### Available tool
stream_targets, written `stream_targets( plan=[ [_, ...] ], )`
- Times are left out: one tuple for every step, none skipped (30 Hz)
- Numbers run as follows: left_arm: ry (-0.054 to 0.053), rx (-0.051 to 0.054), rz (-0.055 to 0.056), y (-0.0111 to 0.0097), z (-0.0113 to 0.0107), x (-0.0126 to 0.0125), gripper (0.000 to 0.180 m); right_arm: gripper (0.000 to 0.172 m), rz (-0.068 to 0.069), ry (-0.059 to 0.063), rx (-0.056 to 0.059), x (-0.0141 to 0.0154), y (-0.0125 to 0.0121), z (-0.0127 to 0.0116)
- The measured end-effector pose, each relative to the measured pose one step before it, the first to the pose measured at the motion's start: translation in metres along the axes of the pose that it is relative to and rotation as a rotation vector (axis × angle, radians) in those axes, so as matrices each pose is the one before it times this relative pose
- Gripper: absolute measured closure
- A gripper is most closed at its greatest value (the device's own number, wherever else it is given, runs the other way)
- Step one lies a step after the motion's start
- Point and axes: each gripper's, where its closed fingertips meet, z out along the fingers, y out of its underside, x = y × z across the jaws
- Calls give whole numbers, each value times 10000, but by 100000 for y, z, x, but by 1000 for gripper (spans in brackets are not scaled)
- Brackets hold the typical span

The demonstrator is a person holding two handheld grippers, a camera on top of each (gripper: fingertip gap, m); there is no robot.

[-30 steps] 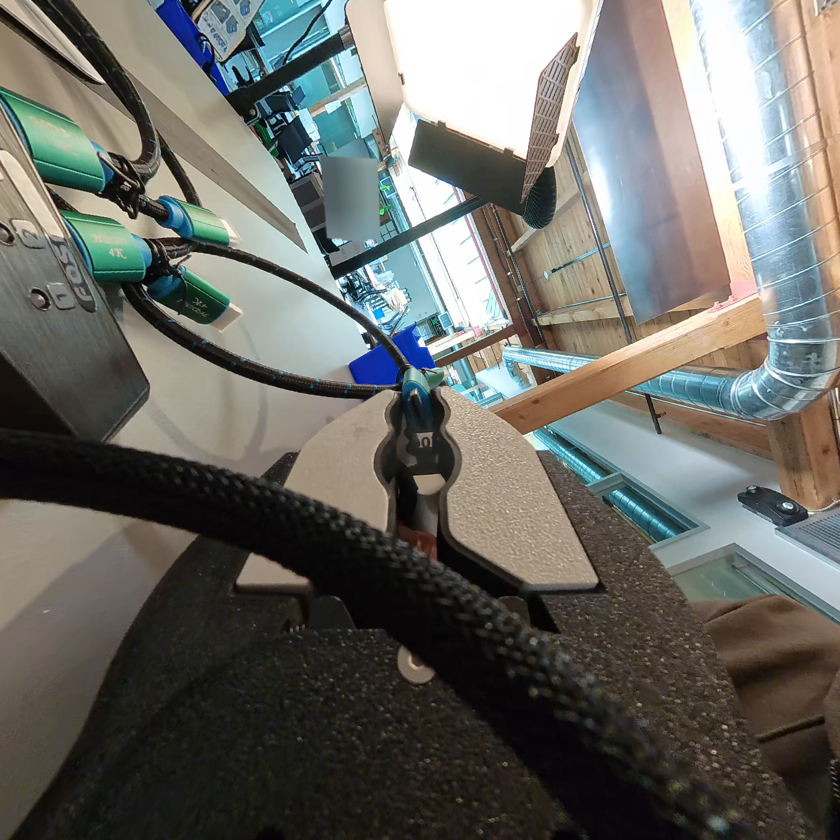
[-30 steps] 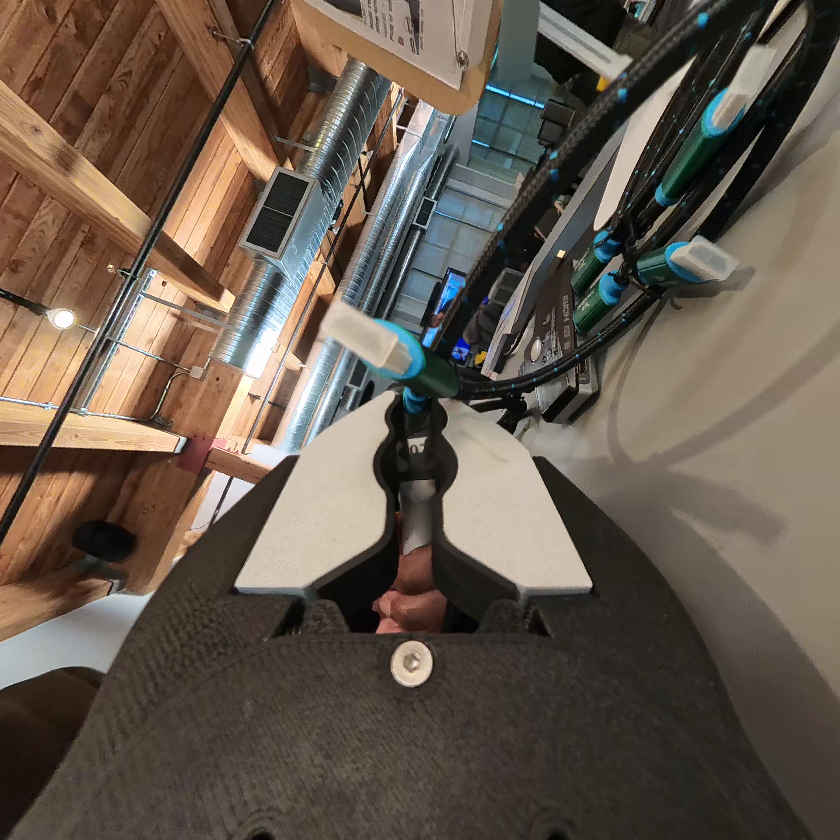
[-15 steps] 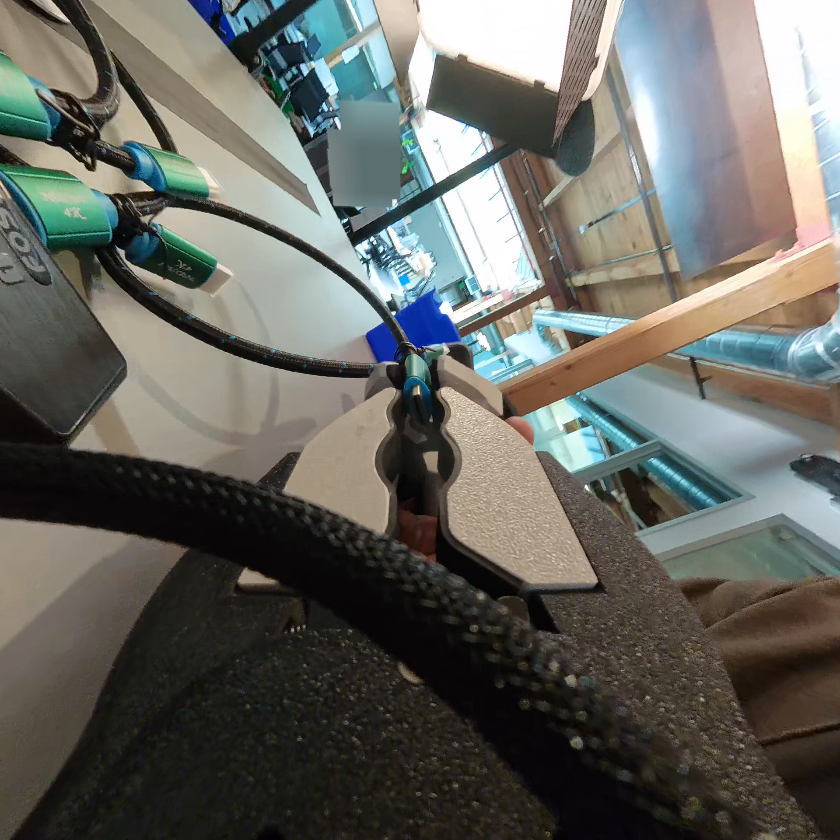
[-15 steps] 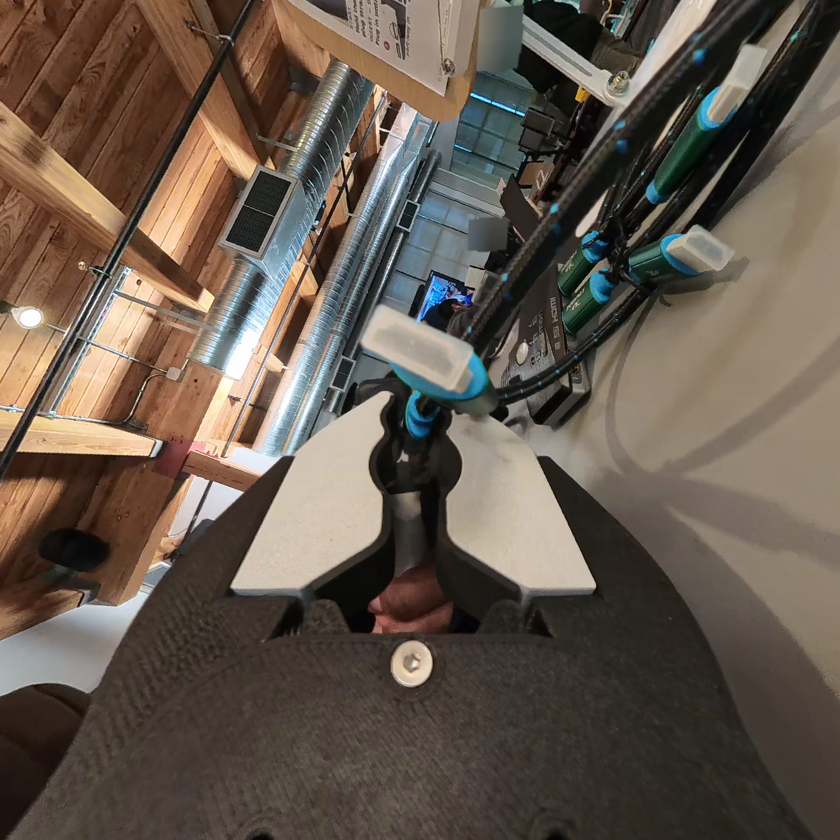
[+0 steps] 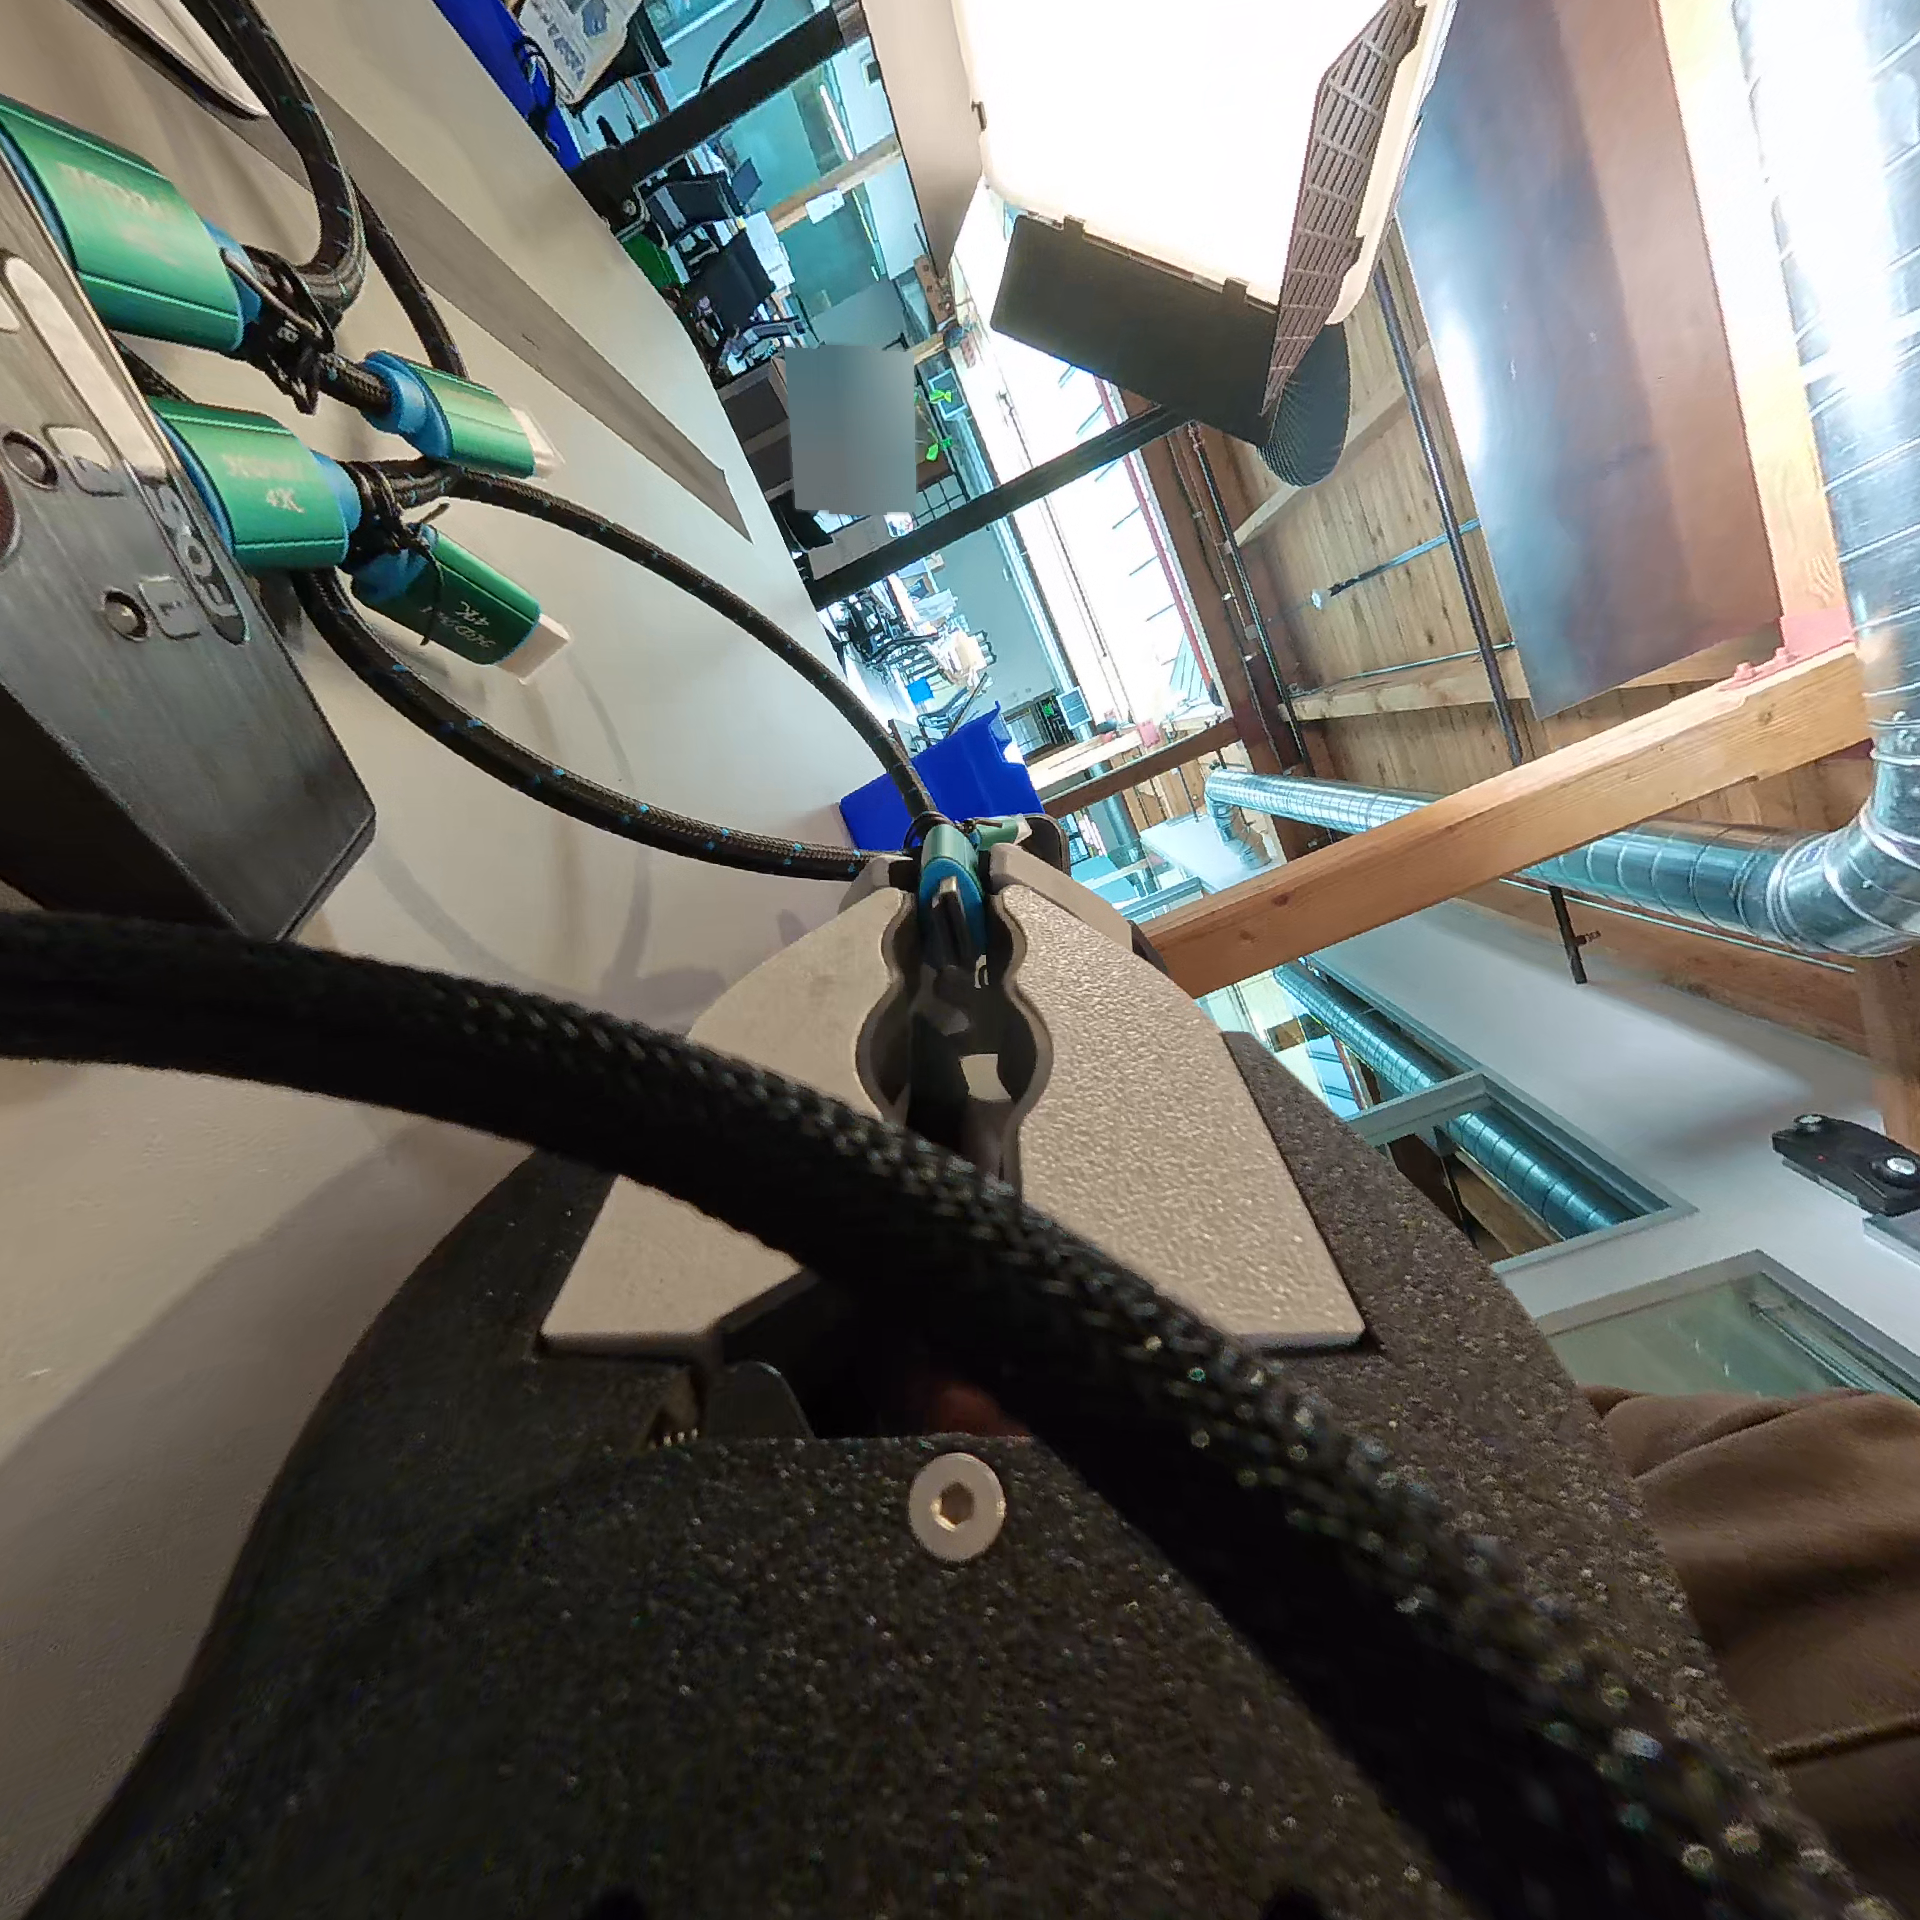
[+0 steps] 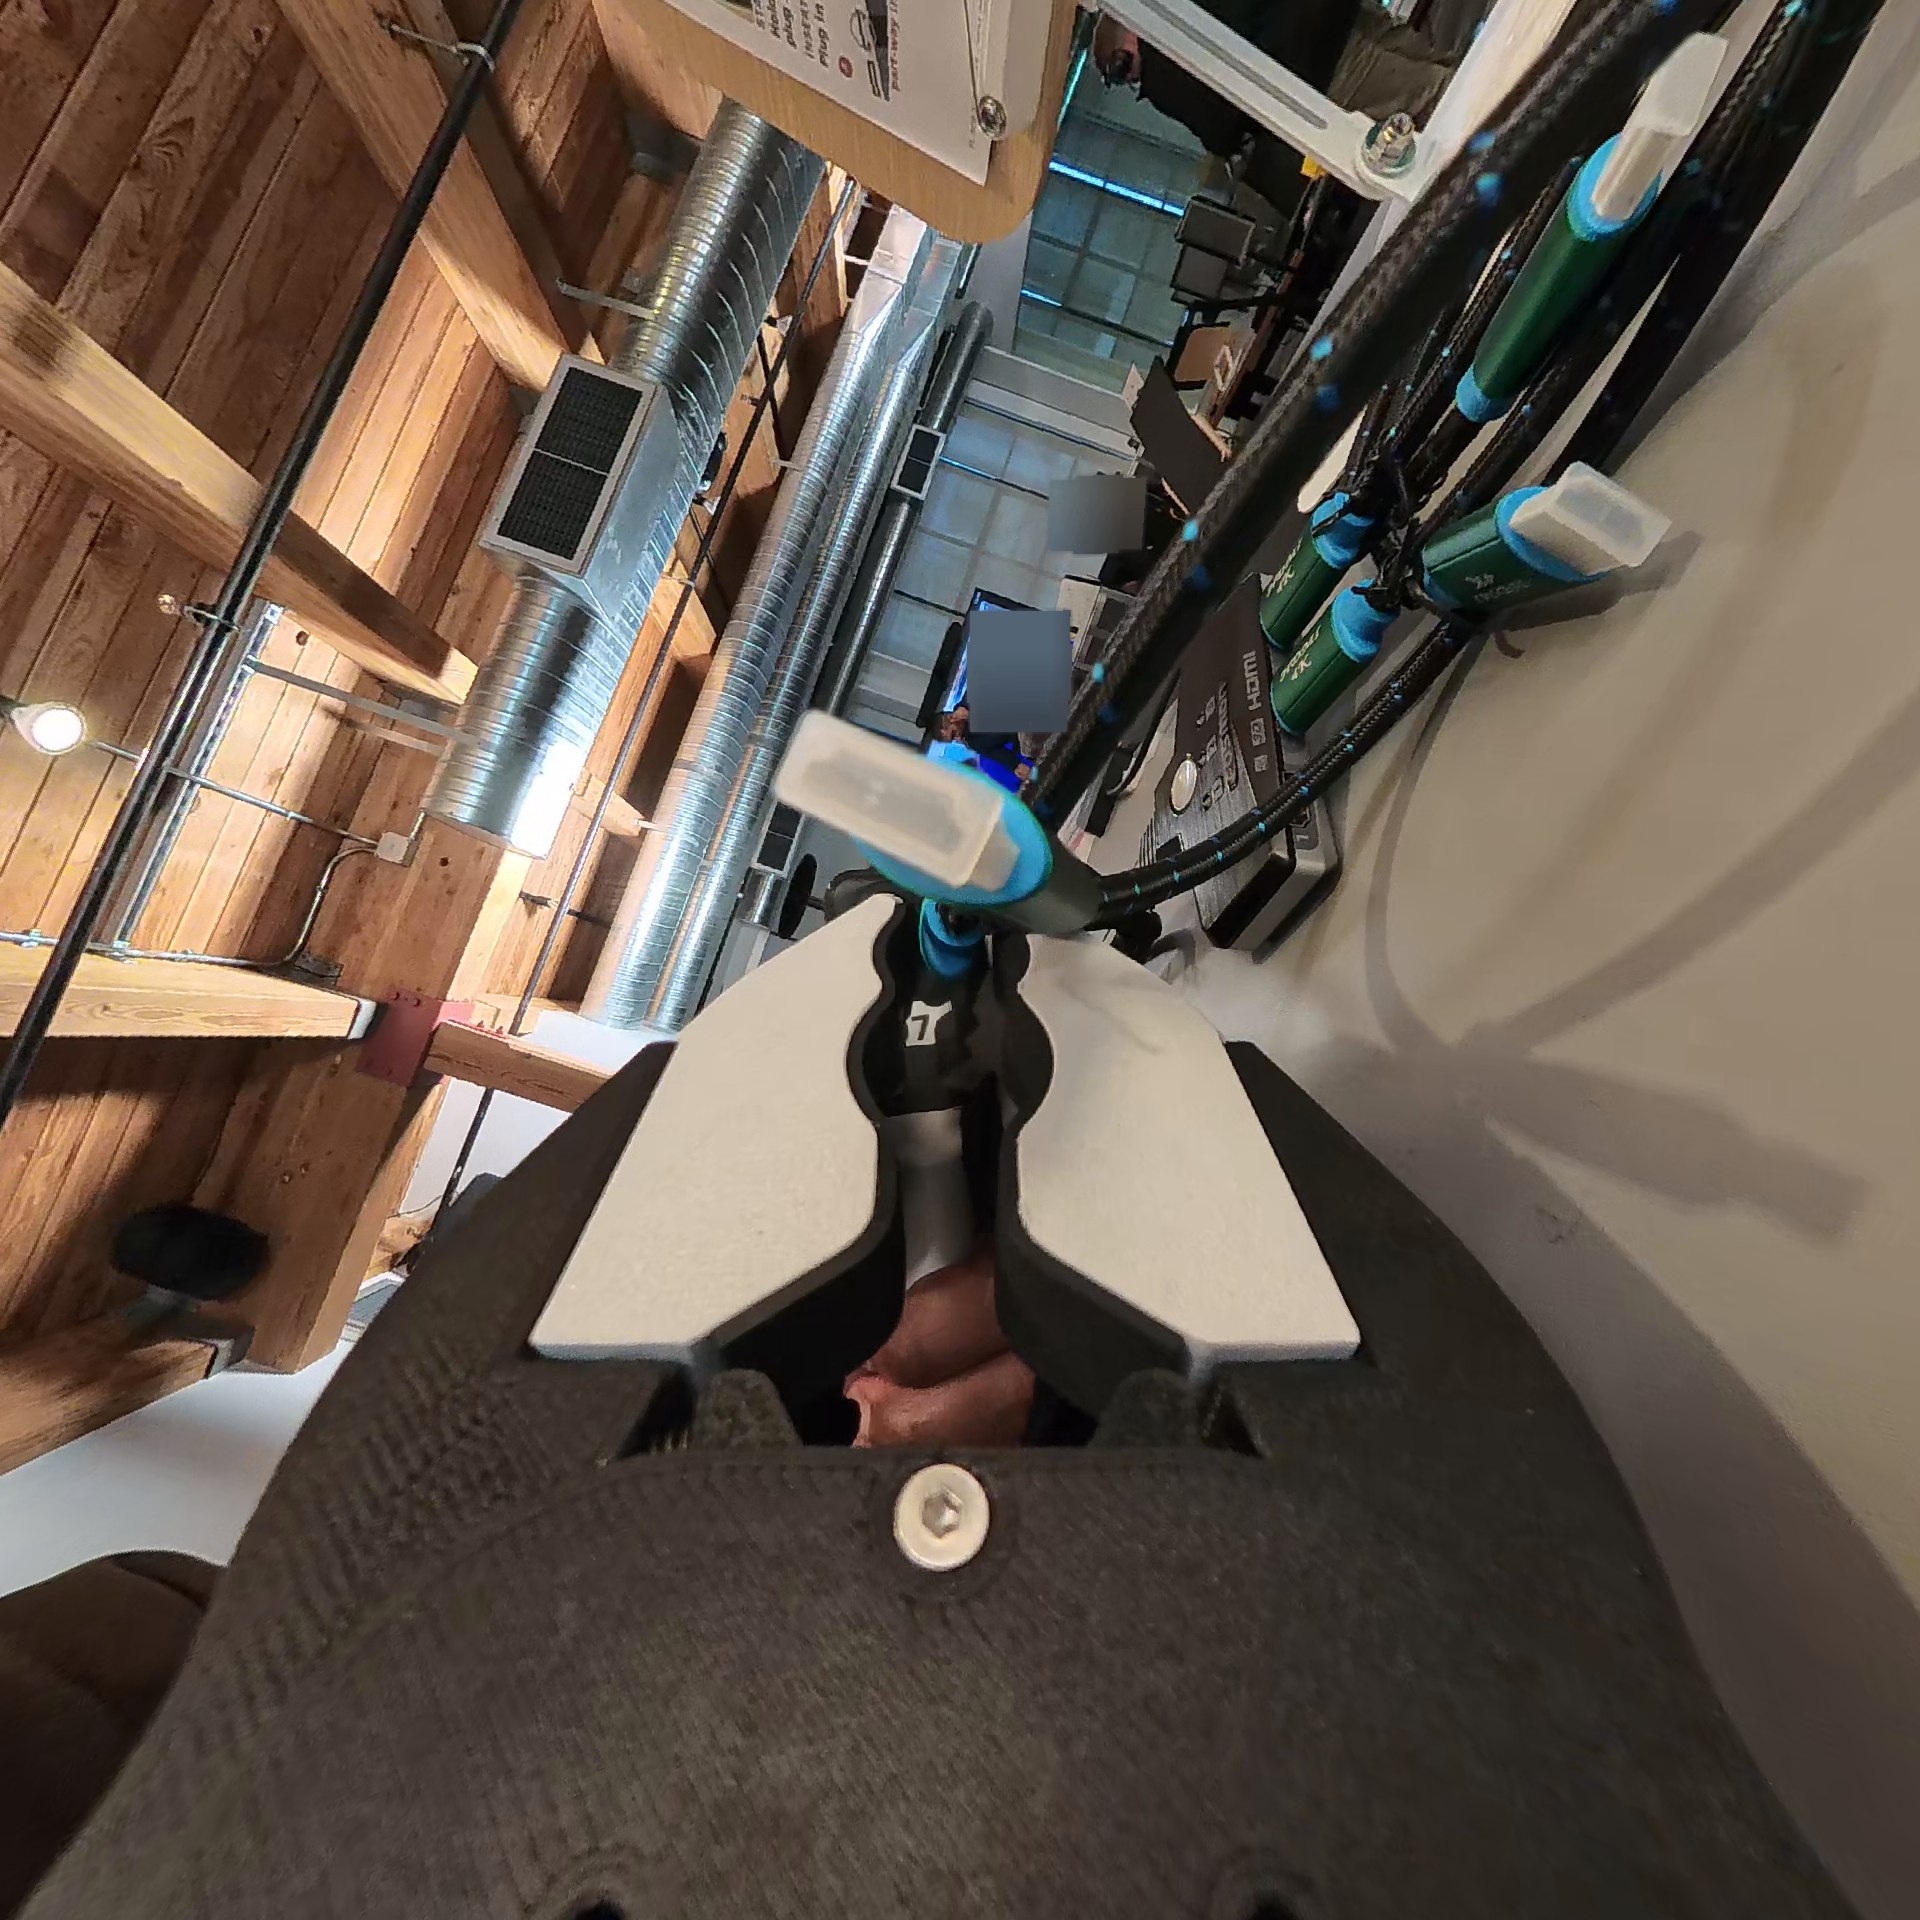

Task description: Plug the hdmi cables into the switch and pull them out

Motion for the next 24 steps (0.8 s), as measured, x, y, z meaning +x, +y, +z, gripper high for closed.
stream_targets(
  plan=[
    [8, 7, -5, -15, -14, 12, 169, 158, 11, -13, -31, 1, -1, -2],
    [-4, 2, 1, -2, 1, -6, 169, 158, 8, -6, -24, -3, 8, 1],
    [-10, 7, 2, -4, -8, -11, 169, 158, 16, -3, -12, 9, 13, 8],
    [-6, 7, 0, -8, -7, 5, 169, 158, 27, -14, -12, -3, 15, 7],
    [-1, 3, 1, -7, -7, -2, 169, 158, 27, -22, -19, -1, 19, 6],
    [-6, 1, 5, 6, 8, 3, 169, 158, 22, -21, -19, -12, 1, 6],
    [-9, -1, 11, 1, 9, -9, 169, 159, 4, -24, -10, -18, -6, -5],
    [4, -2, 25, 5, 17, 20, 169, 159, -33, -14, -2, -31, -20, -11],
    [22, -3, 40, -6, 30, 48, 169, 159, -82, 2, 15, -55, -33, -11],
    [27, -32, 54, 2, 8, 53, 169, 160, -125, 17, 35, -66, -38, -5],
    [30, -61, 79, -18, -14, 56, 169, 160, -150, 29, 34, -68, -21, 3],
    [2, -43, 139, -87, -65, 39, 168, 160, -169, 30, 50, -87, -47, -1],
    [5, 96, 229, -331, -199, 81, 167, 160, -173, 18, 71, -88, -105, -28],
    [10, 130, 273, -442, -294, 91, 164, 160, -151, -16, 36, -103, -118, -43],
    [12, 76, 265, -410, -325, 53, 162, 159, -109, -41, -15, -95, -68, -22],
    [68, 70, 252, -398, -309, 121, 160, 159, -50, -43, -21, -64, -50, -12],
    [71, 36, 249, -334, -267, 141, 157, 159, 12, -54, -10, -31, -17, 10],
    [16, -15, 276, -255, -184, 90, 153, 159, 28, -56, -18, -40, 27, 41],
    [-18, -34, 272, -190, -110, 51, 148, 159, 1, -47, -17, -40, 22, 41],
    [180, 53, 167, -224, -74, 328, 143, 159, -12, -62, 9, -79, -10, 29],
    [457, 212, -129, -370, -46, 660, 141, 159, 4, -84, 35, -66, -57, 13],
    [843, 416, -507, -598, -68, 1087, 136, 159, 33, -94, 65, -67, -128, -28],
    [1262, 662, -823, -924, -190, 1499, 134, 159, 53, -113, 97, -58, -190, -63],
    [1340, 918, -1092, -1217, -298, 1481, 134, 158, 54, -160, 125, -96, -253, -75]
  ],
)
